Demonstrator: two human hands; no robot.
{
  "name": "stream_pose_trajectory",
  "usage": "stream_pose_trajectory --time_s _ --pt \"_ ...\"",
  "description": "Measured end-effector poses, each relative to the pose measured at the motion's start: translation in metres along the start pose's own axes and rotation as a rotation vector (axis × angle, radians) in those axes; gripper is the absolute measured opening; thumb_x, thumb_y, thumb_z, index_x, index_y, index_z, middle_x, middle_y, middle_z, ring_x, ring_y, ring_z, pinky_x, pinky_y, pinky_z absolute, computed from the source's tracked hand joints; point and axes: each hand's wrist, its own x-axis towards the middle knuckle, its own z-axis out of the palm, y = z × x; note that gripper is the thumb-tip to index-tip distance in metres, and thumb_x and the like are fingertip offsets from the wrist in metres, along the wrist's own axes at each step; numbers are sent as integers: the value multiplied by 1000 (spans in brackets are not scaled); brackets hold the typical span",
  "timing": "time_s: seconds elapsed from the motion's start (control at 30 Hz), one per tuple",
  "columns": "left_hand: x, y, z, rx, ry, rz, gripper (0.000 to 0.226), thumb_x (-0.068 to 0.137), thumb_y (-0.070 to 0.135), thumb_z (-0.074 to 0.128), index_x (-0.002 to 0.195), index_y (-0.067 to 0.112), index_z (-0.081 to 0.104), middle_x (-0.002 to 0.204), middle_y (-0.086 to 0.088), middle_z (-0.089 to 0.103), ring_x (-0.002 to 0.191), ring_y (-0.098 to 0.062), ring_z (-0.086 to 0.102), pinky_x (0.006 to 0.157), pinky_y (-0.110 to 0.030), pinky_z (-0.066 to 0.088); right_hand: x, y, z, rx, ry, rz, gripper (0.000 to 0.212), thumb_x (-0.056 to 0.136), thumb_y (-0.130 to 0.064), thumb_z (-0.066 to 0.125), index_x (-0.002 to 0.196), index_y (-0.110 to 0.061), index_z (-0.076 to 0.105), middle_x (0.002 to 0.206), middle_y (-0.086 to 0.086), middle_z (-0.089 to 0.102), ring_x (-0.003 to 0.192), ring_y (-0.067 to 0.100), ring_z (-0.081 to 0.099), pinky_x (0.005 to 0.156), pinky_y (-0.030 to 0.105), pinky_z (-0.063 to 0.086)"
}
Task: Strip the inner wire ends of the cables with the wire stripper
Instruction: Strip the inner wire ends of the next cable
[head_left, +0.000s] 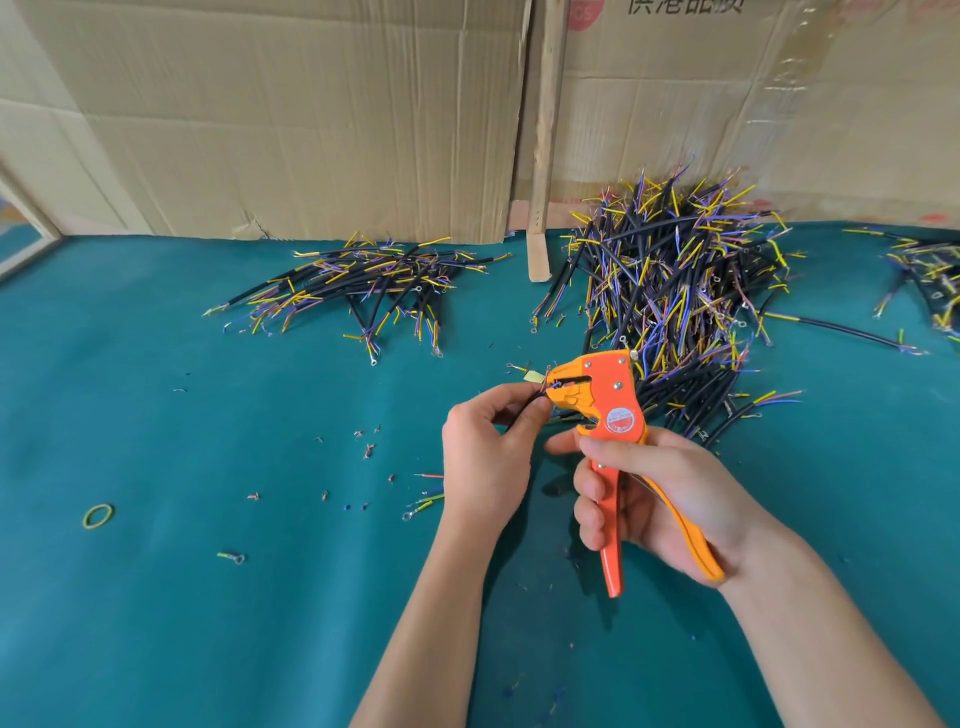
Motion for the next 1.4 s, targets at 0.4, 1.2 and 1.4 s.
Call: stream_pose_trajectory --time_s 0.4,1.2,1.4 --pt "-4 1 3 109 72 26 16 88 11 73 85 25 79 75 23 70 72 -3 61 69 -14 46 0 1 -1 -10 -8 -10 44 77 -16 77 113 8 67 76 19 55 63 35 58 57 44 55" --pt "-4 2 3 127 69 5 12 87 13 74 94 20 81 83 6 74 76 -9 62 76 -27 49 5 6 1 -15 26 -22 35 86 -24 69 107 4 69 64 12 42 48 24 41 47 33 40" --pt "-2 1 1 67 63 -17 13 86 12 76 93 21 81 75 17 73 65 2 60 67 -12 44 9 9 3 -24 57 -63 38 85 -29 69 108 1 70 59 7 38 39 19 36 41 26 36"
